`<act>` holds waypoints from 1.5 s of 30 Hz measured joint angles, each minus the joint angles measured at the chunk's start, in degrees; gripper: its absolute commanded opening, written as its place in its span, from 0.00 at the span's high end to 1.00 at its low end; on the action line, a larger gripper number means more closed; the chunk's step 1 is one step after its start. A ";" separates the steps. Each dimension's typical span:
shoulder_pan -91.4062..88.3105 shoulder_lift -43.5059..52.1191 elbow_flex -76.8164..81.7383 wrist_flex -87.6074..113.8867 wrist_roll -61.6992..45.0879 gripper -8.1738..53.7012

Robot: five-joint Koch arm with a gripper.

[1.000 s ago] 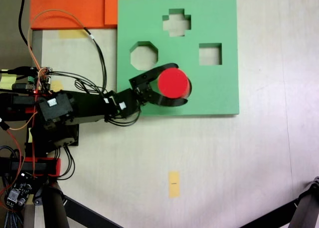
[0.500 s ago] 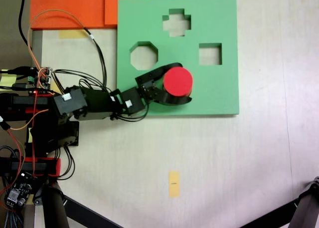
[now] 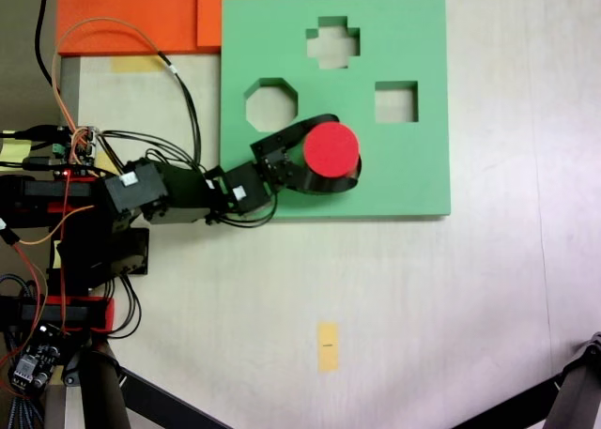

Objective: Put the cylinder block into the corresponding hole

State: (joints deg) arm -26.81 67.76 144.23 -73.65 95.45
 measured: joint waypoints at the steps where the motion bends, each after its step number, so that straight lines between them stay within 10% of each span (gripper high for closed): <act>1: 0.18 0.00 0.09 -0.18 0.09 0.55; 11: 1.76 -8.00 -2.11 -2.81 -0.26 0.52; 19: 0.62 -8.70 1.23 -6.50 -0.44 0.03; 28: 0.53 5.27 11.34 -1.76 -2.72 0.03; 35: 8.17 61.08 5.80 75.76 -21.18 0.03; 45: 26.81 61.17 -2.81 100.99 -63.46 0.21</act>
State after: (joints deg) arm 0.00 128.94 141.42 27.33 31.99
